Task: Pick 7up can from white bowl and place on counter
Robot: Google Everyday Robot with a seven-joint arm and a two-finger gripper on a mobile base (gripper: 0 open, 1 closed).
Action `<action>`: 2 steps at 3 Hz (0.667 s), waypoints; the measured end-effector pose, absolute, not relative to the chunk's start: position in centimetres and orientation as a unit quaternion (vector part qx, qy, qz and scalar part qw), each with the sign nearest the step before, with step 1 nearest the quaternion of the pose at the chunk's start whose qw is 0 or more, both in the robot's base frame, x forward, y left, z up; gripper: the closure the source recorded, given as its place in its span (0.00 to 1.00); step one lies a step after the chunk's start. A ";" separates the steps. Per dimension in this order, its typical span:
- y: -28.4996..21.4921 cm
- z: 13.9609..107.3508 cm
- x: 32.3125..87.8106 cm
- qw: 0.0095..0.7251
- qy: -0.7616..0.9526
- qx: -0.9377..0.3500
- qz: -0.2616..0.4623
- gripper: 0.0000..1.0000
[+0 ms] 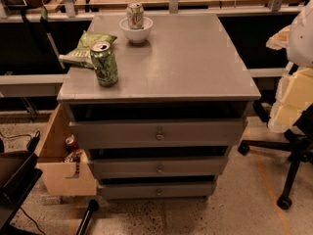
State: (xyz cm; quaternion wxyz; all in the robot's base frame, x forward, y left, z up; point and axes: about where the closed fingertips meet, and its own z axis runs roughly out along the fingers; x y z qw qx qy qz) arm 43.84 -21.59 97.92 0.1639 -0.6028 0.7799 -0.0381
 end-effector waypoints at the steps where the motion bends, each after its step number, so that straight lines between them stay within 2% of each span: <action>1: -21.6 97.9 43.8 0.164 0.780 -0.603 -0.038 0.00; 2: -21.3 98.2 45.4 0.201 0.781 -0.590 -0.041 0.00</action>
Offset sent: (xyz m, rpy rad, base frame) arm 0.0882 0.0079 0.0221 0.2557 -0.3369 -0.1133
